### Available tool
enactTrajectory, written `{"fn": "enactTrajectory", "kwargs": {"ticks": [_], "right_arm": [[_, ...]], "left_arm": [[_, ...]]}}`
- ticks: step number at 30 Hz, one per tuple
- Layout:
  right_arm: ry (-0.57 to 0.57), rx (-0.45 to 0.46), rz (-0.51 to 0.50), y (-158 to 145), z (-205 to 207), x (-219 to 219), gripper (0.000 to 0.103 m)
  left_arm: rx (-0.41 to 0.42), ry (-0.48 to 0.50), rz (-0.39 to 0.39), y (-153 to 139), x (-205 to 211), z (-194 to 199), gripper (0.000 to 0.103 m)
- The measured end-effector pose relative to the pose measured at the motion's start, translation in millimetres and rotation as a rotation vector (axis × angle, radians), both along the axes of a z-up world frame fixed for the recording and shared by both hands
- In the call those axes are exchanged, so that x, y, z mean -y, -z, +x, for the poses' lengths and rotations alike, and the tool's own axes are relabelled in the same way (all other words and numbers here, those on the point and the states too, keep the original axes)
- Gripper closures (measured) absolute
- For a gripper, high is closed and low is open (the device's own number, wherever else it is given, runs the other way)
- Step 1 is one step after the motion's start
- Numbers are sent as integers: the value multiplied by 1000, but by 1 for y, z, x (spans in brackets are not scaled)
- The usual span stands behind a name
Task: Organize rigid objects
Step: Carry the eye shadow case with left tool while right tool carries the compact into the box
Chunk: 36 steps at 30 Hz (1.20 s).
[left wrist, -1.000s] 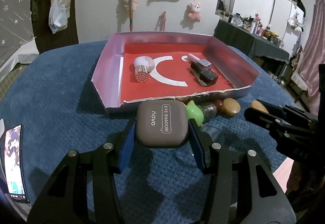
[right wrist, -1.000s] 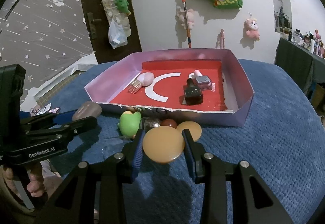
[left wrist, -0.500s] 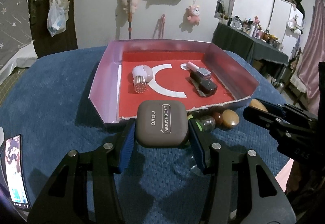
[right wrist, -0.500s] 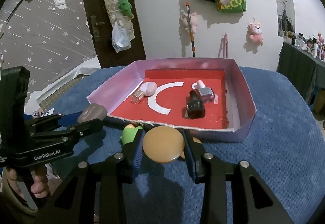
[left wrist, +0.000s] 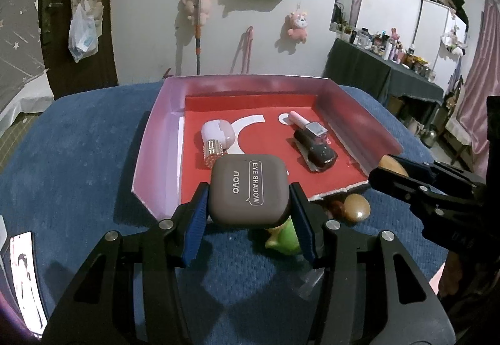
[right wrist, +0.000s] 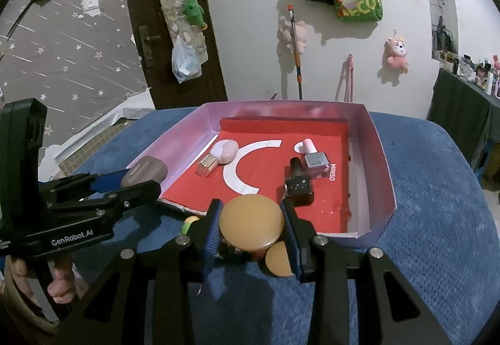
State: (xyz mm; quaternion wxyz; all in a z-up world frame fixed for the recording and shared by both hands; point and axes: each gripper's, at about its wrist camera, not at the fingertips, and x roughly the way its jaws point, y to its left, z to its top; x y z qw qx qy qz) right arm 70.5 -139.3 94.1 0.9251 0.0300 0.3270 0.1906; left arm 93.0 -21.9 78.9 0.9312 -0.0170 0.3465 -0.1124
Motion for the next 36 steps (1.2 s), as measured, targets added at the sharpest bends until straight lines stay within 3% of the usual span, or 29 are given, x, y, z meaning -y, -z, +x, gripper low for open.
{"fn": "enactTrajectory", "kwargs": {"ticks": [11,36], "right_arm": [[-16,-34,-14,1,31,-4,63],[-90,-254,-1,48,94,-17,63]], "left_arm": [[-55,8,-11,6,1,30,55],[-235,36,-5,47,5,84,55]]}}
